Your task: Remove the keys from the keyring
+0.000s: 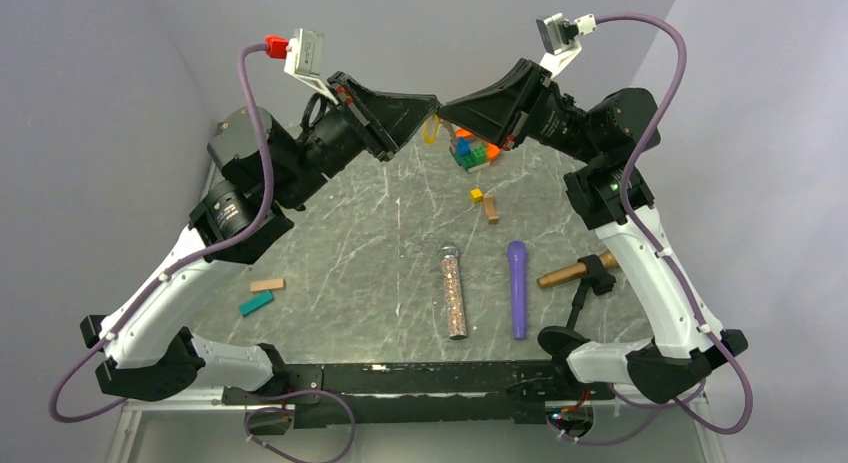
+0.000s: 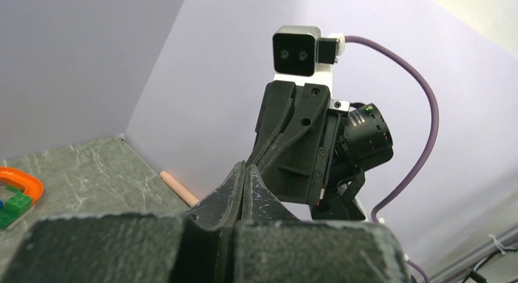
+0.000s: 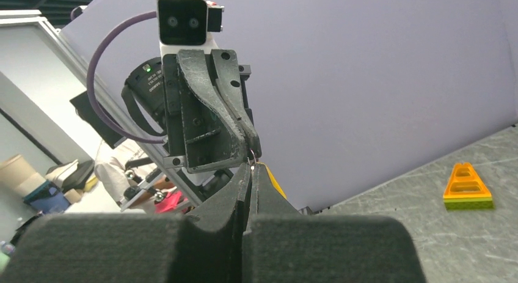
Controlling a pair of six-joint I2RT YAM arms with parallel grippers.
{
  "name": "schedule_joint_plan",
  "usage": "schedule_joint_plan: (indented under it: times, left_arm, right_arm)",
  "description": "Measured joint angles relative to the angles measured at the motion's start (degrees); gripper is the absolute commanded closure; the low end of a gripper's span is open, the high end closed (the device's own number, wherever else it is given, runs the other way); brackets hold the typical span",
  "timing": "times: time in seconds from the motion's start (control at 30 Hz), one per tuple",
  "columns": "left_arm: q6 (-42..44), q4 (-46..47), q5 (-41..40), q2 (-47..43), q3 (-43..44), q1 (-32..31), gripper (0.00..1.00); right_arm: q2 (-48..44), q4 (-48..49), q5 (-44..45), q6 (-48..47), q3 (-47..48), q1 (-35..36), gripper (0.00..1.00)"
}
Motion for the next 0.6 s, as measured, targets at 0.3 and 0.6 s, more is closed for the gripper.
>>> schedule_joint_plan:
  times: [0.3, 0.6]
  left_arm:
    - [1.4, 2.4, -13.2, -0.2, 0.1, -9.2, 1.00]
    - [4.8, 5.3, -23.6, 0.4, 0.1, -17.4, 1.00]
  right_arm:
    - [-2.8, 2.1, 1.2, 2.2, -1.7, 0.2, 1.00]
    - [-6.0, 2.3, 1.3, 3.0, -3.2, 0.3, 1.00]
